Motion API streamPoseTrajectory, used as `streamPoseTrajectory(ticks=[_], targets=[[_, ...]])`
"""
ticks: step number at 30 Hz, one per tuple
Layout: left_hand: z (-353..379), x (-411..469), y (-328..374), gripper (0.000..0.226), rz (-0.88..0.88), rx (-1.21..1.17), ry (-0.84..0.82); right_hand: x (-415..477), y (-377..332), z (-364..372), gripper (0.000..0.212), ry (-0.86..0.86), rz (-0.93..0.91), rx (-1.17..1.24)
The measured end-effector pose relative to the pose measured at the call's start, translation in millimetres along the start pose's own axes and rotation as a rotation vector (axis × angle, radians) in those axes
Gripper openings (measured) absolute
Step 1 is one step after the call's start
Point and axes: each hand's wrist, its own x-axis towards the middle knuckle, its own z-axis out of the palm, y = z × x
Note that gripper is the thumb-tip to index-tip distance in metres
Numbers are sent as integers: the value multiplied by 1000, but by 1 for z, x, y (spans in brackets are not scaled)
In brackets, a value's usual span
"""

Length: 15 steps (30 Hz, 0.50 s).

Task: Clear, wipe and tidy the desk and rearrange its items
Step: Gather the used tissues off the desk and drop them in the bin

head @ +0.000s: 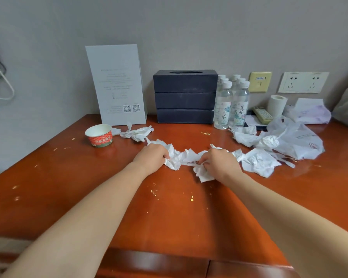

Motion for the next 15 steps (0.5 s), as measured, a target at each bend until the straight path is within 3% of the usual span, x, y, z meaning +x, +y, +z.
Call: streamPoseTrajectory(ticks=[5,15], targets=[[-14,-39,23,33,11,-62,102,-31,0,-21,31,86,79,41],[-63,-96,50,30,34,-49,237,-81,-17,-76,30,280,7,109]])
